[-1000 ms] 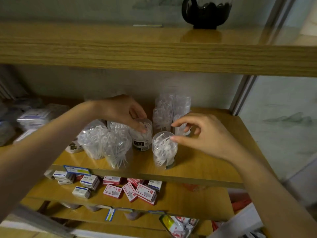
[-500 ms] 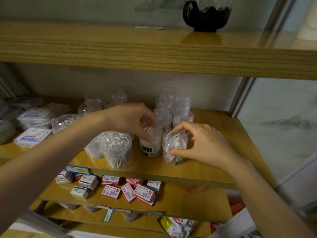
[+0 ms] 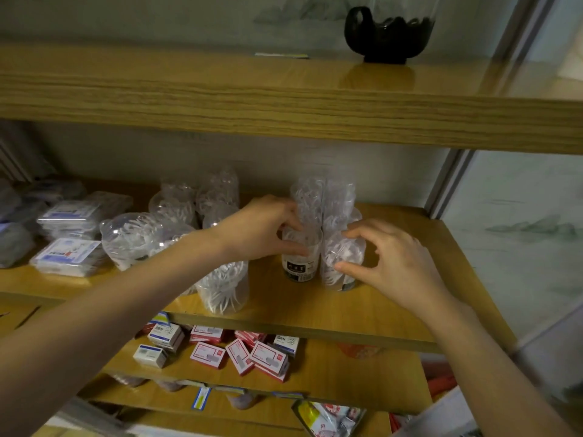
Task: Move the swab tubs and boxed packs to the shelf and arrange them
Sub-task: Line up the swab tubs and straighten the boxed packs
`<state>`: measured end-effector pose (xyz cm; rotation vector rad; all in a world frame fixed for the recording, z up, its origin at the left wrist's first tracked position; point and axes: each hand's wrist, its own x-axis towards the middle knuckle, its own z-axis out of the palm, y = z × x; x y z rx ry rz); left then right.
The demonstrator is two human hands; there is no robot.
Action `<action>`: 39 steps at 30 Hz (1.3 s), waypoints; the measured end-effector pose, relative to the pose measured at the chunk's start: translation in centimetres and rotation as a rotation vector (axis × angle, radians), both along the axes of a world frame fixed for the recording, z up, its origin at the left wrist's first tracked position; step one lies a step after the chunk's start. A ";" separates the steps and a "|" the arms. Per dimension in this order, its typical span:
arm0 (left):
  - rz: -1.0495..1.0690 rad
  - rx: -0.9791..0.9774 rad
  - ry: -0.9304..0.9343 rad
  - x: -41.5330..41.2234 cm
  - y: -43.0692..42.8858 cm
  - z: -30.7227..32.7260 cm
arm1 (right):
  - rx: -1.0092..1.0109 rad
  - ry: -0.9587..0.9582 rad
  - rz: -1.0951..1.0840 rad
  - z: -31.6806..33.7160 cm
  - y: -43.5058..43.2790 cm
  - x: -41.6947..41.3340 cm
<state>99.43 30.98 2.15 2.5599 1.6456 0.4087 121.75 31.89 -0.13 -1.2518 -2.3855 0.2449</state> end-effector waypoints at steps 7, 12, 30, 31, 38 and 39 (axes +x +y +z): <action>-0.018 0.105 0.082 -1.6 -1.3 0.1 | 0.125 -0.096 -0.009 0.2 -0.3 -1.2; 0.073 0.178 -0.049 -7.9 -1.4 1.8 | 0.119 -0.020 0.087 1.7 -0.1 -4.2; 0.466 -0.117 -0.365 -21.5 4.6 1.9 | -0.221 0.012 0.173 3.5 10.5 -23.3; 0.447 -0.132 -0.384 -21.4 4.8 1.9 | -0.213 0.004 0.169 3.3 10.7 -23.9; 0.371 -0.171 -0.415 -22.7 6.2 1.0 | -0.211 0.087 0.073 1.9 11.7 -25.9; 0.370 -0.165 -0.436 -23.0 6.4 0.8 | -0.203 0.094 0.068 1.9 11.7 -25.8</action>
